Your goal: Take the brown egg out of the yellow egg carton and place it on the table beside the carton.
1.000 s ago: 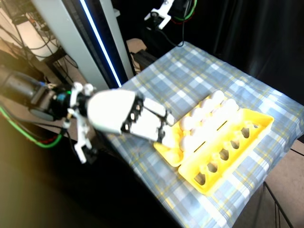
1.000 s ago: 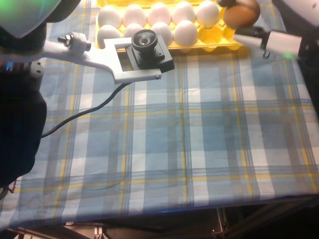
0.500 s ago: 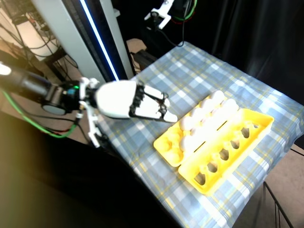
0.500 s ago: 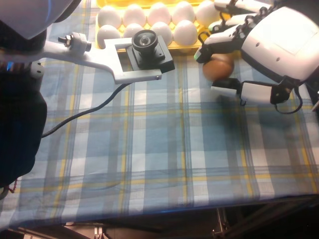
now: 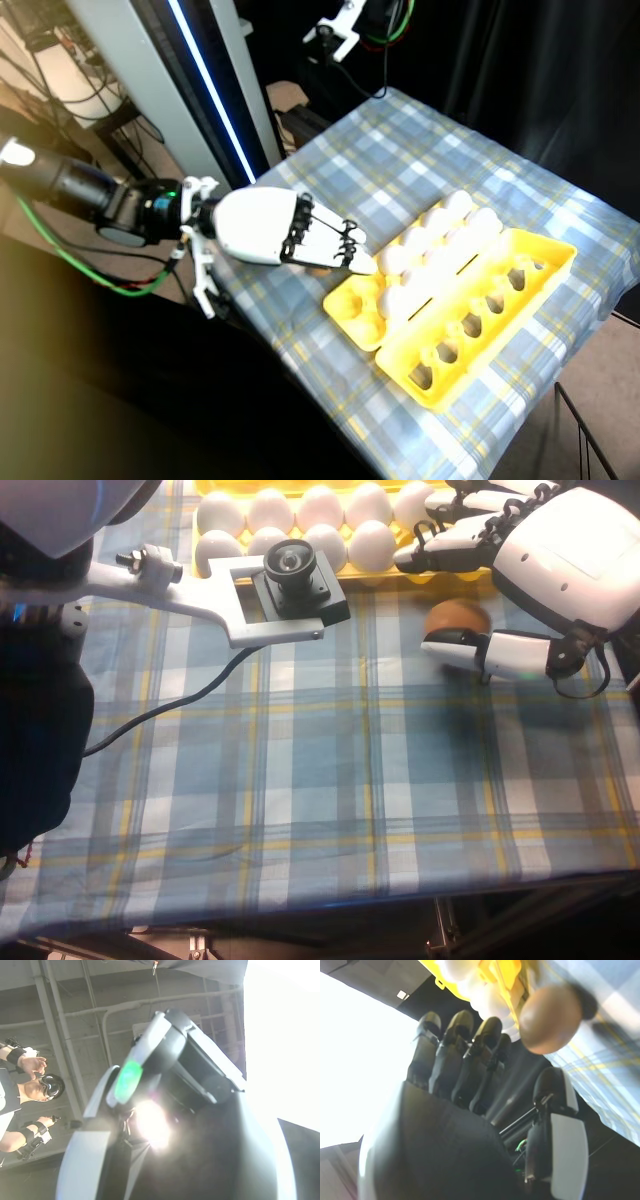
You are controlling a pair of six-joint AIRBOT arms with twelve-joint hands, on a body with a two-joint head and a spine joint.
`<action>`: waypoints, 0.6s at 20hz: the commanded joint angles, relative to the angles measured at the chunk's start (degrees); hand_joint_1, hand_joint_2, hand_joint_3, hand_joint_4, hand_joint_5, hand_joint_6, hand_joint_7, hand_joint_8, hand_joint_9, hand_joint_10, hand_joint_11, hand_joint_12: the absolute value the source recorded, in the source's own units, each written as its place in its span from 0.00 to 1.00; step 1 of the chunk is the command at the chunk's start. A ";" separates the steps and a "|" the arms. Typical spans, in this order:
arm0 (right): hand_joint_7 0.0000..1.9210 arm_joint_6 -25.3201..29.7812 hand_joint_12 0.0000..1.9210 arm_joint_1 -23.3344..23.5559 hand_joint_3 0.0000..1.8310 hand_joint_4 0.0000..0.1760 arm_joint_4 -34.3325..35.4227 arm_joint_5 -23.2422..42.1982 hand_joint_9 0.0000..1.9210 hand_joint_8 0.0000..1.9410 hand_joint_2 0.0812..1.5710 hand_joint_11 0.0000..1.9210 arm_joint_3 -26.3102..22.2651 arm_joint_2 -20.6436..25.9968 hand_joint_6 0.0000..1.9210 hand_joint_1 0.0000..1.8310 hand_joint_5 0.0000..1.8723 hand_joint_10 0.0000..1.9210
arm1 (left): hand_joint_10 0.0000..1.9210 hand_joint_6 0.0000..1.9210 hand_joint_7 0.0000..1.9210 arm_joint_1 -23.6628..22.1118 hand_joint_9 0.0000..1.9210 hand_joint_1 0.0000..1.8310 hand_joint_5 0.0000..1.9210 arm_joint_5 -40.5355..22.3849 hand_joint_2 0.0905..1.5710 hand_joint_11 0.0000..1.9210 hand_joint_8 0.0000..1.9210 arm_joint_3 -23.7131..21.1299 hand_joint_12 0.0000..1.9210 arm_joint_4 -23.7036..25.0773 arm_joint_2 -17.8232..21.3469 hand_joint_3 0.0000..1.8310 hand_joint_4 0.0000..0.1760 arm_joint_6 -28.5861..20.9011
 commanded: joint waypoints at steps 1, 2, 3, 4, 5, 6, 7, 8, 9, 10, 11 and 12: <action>0.33 0.23 0.00 0.74 0.00 0.00 -0.08 7.16 0.19 0.00 0.64 0.09 0.10 0.19 0.00 0.34 0.30 0.00 | 1.00 0.91 0.71 -0.84 0.77 0.45 0.27 -4.26 0.89 0.68 1.00 -0.40 1.00 1.23 -0.61 0.00 0.00 -0.54; 0.28 0.23 0.00 0.74 0.00 0.00 0.46 7.65 0.15 0.00 0.61 0.08 -0.03 0.56 0.00 0.31 0.24 0.00 | 1.00 0.91 0.71 -0.84 0.76 0.46 0.27 -4.26 0.89 0.67 1.00 -0.40 1.00 1.23 -0.60 0.00 0.00 -0.54; 0.22 0.23 0.00 0.74 0.00 0.00 1.46 9.06 0.10 0.00 0.57 0.06 -0.36 1.29 0.00 0.25 0.17 0.00 | 1.00 0.90 0.70 -0.84 0.76 0.46 0.28 -4.26 0.89 0.67 1.00 -0.40 1.00 1.23 -0.60 0.00 0.00 -0.55; 0.19 0.22 0.00 0.74 0.00 0.00 2.18 10.01 0.08 0.00 0.54 0.05 -0.67 2.07 0.00 0.20 0.14 0.00 | 1.00 0.90 0.70 -0.84 0.76 0.46 0.28 -4.26 0.88 0.67 1.00 -0.40 1.00 1.23 -0.60 0.00 0.00 -0.55; 0.17 0.22 0.00 0.63 0.00 0.00 2.81 11.15 0.06 0.00 0.54 0.03 -1.09 3.05 0.00 0.12 0.12 0.00 | 1.00 0.90 0.72 -0.84 0.77 0.47 0.27 -4.26 0.89 0.68 1.00 -0.40 1.00 1.23 -0.60 0.00 0.00 -0.57; 0.13 0.25 0.00 0.18 0.00 0.00 3.25 12.34 0.04 0.00 0.54 0.01 -1.52 3.84 0.00 0.02 0.10 0.00 | 1.00 0.90 0.73 -0.84 0.78 0.47 0.27 -4.26 0.89 0.68 1.00 -0.40 1.00 1.23 -0.60 0.00 0.00 -0.58; 0.11 0.27 0.00 -1.01 0.00 0.00 4.27 14.47 0.03 0.00 0.54 0.00 -2.32 4.83 0.00 0.00 0.08 0.00 | 1.00 0.89 0.73 -0.84 0.78 0.49 0.28 -4.26 0.88 0.69 1.00 -0.40 1.00 1.23 -0.60 0.00 0.00 -0.59; 0.08 0.27 0.00 -2.49 0.00 0.00 5.45 17.01 0.00 0.00 0.51 0.00 -3.16 5.68 0.00 0.00 0.05 0.00 | 1.00 0.88 0.72 -0.84 0.78 0.50 0.28 -4.26 0.88 0.69 1.00 -0.40 1.00 1.23 -0.61 0.00 0.00 -0.59; 0.03 0.27 0.00 -4.11 0.00 0.00 6.66 19.66 0.00 0.00 0.52 0.00 -4.18 6.54 0.00 0.00 0.01 0.00 | 1.00 0.90 0.73 -0.84 0.78 0.49 0.27 -4.26 0.89 0.70 1.00 -0.40 1.00 1.23 -0.61 0.00 0.00 -0.60; 0.01 0.27 0.00 -5.69 0.00 0.00 7.82 22.37 0.00 0.00 0.51 0.00 -5.13 7.27 0.00 0.00 0.00 0.00 | 1.00 0.89 0.72 -0.84 0.78 0.50 0.28 -4.26 0.88 0.70 1.00 -0.40 1.00 1.23 -0.61 0.00 0.00 -0.62; 0.00 0.27 0.00 -6.81 0.00 0.06 8.55 23.62 0.00 0.00 0.50 0.00 -5.76 7.73 0.00 0.00 0.00 0.00 | 1.00 0.88 0.73 -0.84 0.78 0.51 0.28 -4.26 0.88 0.70 1.00 -0.40 1.00 1.23 -0.61 0.00 0.00 -0.65; 0.00 0.27 0.00 -8.83 0.00 0.07 9.61 25.99 0.00 0.00 0.50 0.00 -6.69 8.32 0.00 0.00 0.00 0.00 | 1.00 0.87 0.72 -0.84 0.78 0.51 0.29 -4.26 0.87 0.69 1.00 -0.40 1.00 1.23 -0.62 0.00 0.00 -0.71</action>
